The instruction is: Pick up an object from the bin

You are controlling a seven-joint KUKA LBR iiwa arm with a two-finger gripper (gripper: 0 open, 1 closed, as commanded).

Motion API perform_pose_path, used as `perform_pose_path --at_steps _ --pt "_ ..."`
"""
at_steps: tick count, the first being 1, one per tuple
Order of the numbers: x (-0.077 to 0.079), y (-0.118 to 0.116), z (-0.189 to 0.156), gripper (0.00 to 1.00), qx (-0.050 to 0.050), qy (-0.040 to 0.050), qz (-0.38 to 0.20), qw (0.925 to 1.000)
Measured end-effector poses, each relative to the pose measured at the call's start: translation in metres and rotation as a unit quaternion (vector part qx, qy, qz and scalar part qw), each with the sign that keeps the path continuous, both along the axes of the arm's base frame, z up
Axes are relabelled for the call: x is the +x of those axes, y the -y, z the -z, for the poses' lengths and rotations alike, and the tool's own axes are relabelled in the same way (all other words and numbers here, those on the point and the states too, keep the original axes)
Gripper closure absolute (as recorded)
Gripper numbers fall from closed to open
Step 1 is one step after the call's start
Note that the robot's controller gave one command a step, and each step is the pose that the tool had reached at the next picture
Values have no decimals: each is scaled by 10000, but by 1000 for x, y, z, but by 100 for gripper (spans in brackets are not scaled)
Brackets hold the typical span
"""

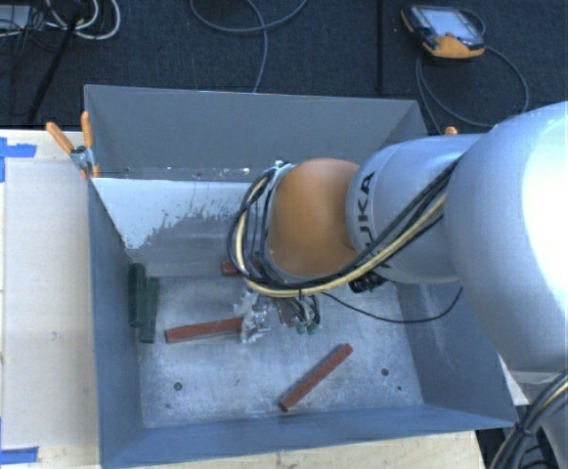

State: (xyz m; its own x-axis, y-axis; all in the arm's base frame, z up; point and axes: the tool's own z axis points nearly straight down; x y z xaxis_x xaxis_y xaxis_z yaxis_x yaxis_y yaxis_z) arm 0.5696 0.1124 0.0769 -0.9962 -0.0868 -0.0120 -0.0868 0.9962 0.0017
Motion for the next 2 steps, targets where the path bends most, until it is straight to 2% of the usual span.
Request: perform_pose_path --at_steps 1,2 --pt "0 0 0 100 1 0 1 10000" --pt "20 8 -137 100 -13 -46 -132 9999"
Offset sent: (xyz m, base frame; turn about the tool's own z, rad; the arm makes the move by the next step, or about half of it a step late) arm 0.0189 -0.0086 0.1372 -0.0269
